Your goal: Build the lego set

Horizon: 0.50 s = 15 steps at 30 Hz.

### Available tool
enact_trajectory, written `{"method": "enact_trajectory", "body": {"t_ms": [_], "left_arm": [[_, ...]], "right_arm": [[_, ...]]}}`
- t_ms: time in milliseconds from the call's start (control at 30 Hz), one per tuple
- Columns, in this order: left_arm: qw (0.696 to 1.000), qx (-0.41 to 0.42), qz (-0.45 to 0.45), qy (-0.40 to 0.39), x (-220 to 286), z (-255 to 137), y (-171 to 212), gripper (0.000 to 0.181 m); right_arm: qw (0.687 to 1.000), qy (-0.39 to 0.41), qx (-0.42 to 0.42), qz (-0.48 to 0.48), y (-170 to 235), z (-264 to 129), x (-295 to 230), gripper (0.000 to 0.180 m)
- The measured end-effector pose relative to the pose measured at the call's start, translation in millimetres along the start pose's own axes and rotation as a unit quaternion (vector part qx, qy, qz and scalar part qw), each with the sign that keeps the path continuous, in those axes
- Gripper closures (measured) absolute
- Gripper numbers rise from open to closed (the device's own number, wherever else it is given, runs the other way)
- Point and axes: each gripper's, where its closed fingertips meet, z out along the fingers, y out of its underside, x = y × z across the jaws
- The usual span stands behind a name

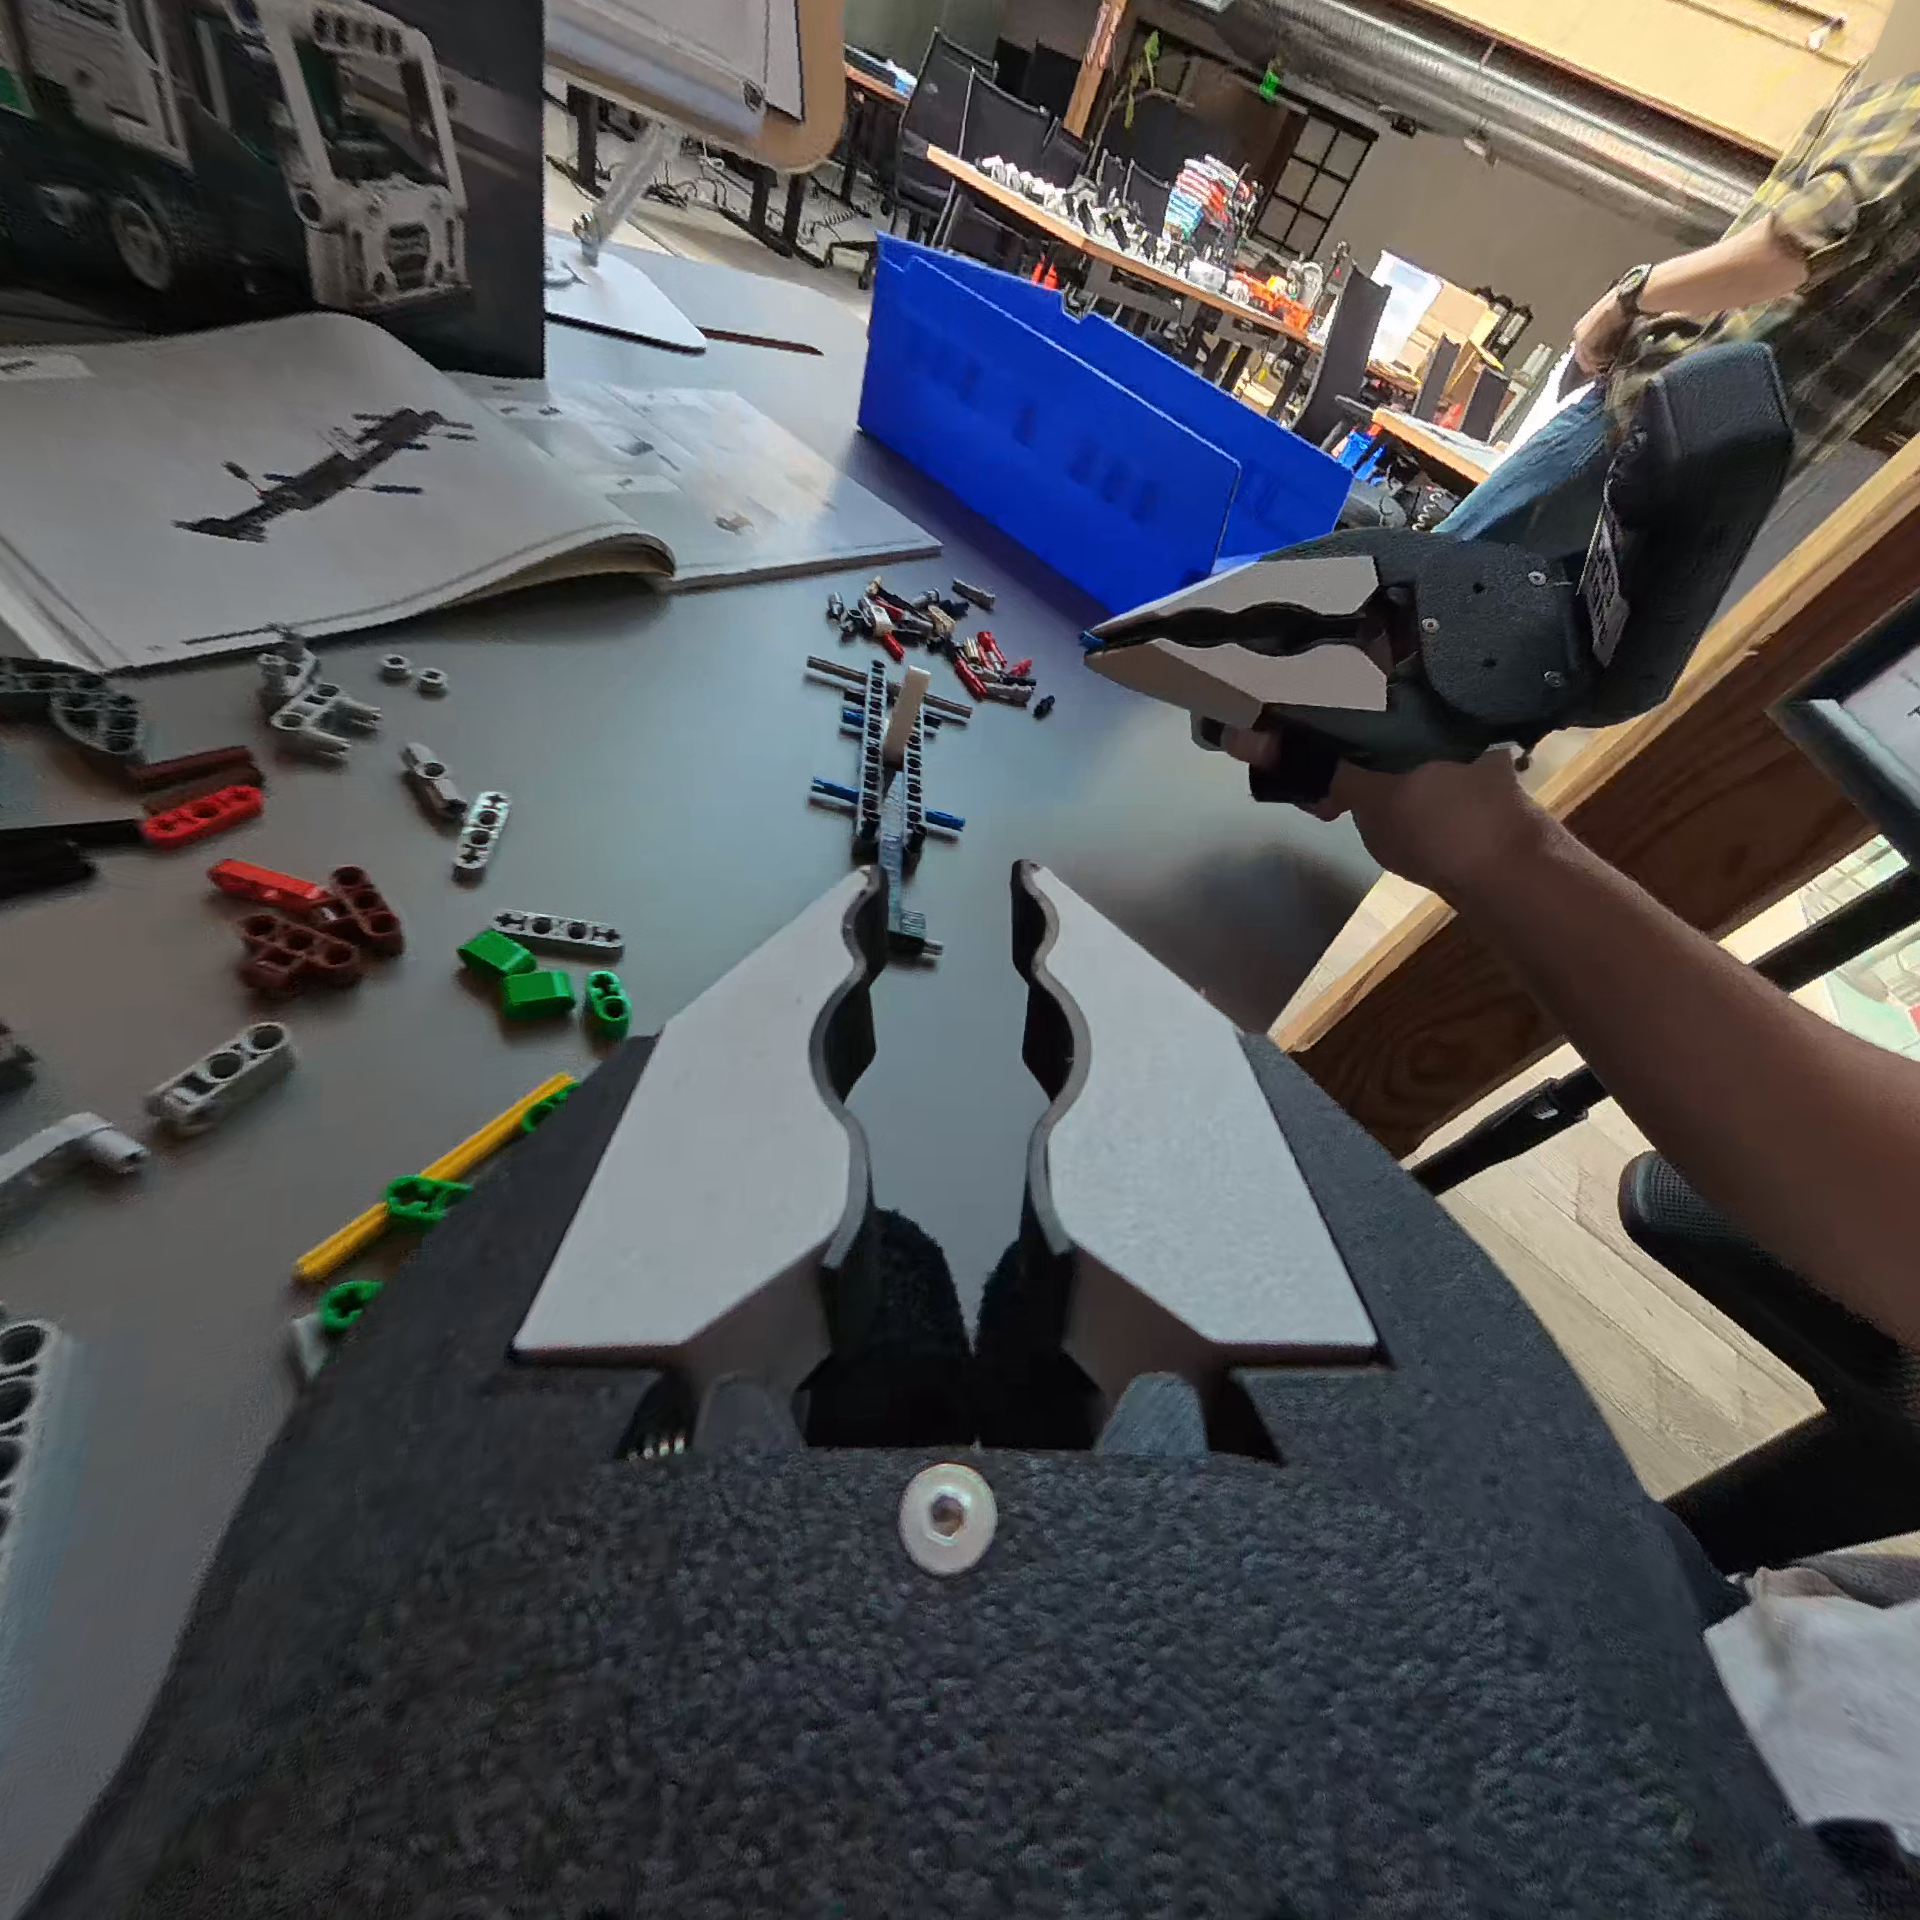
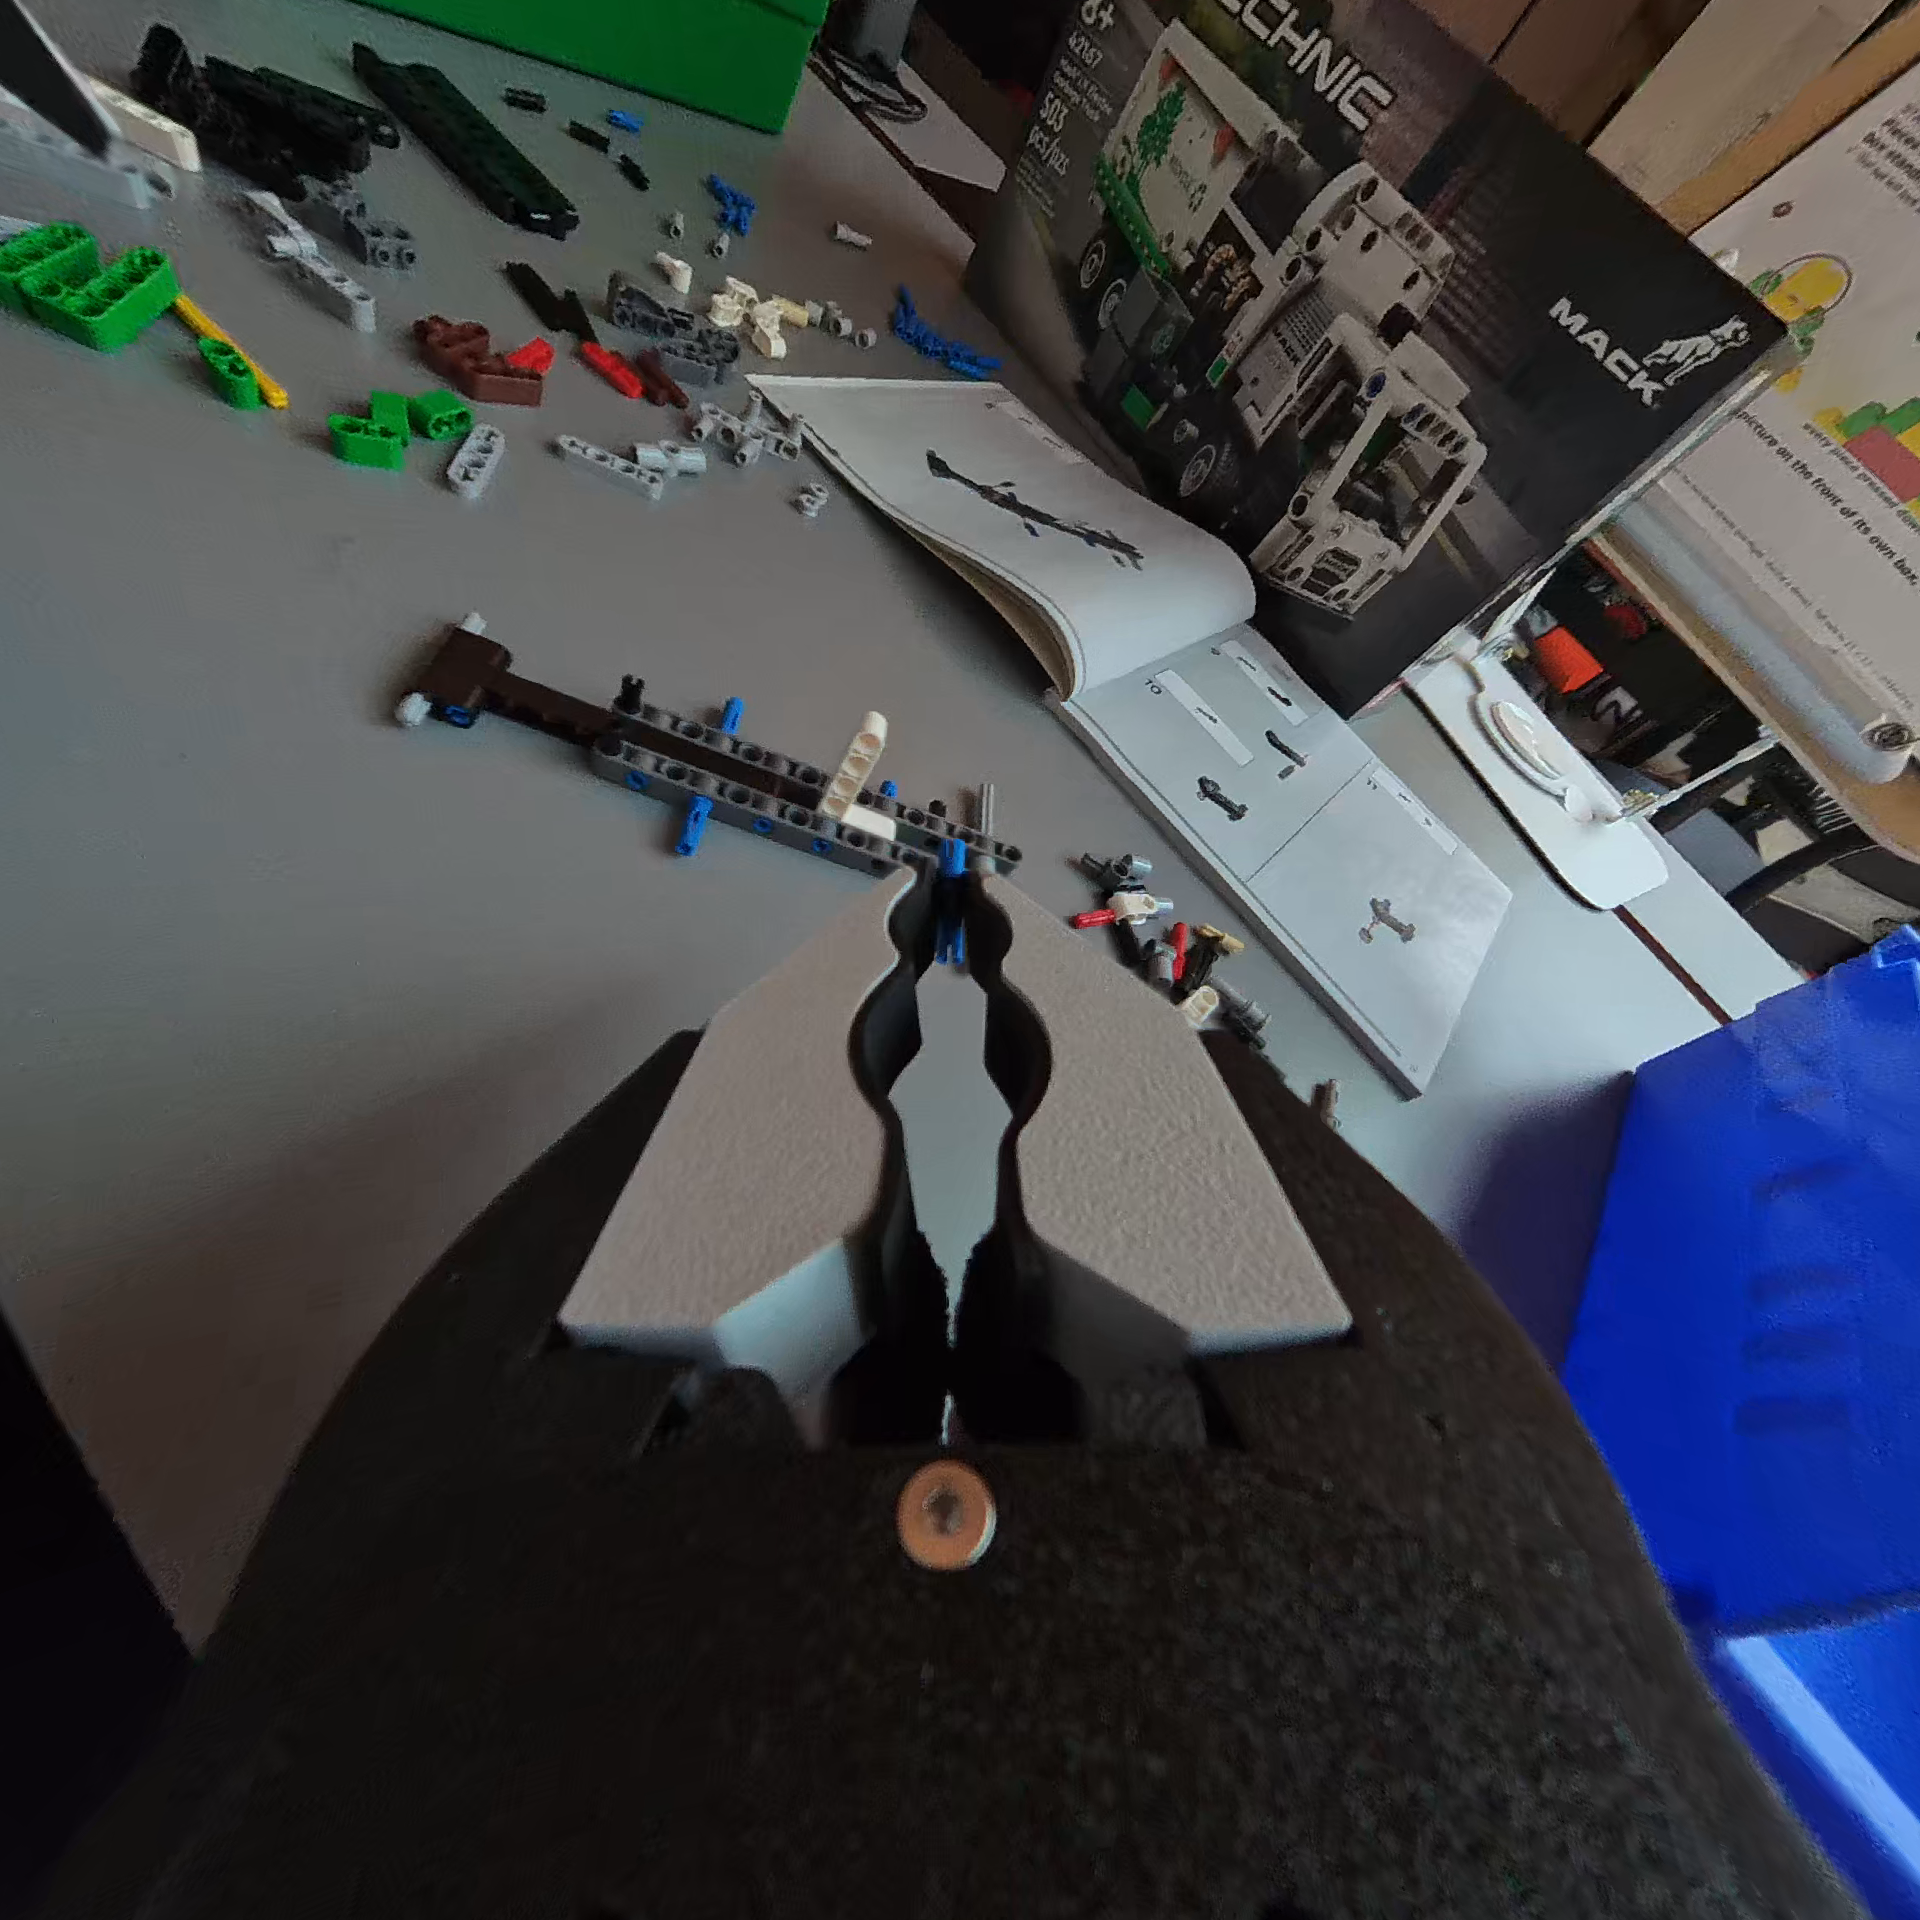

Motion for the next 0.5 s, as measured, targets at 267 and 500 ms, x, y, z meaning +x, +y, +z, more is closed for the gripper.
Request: {"method": "enact_trajectory", "body": {"t_ms": [267,500], "left_arm": [[0.991,0.065,0.015,-0.116,-72,-47,-20,0.160],[0.979,0.125,0.033,-0.159,-80,-60,-33,0.161]], "right_arm": [[0.998,0.023,0.037,0.050,8,10,32,0.176],[0.998,0.030,0.043,0.042,10,13,40,0.177]]}}
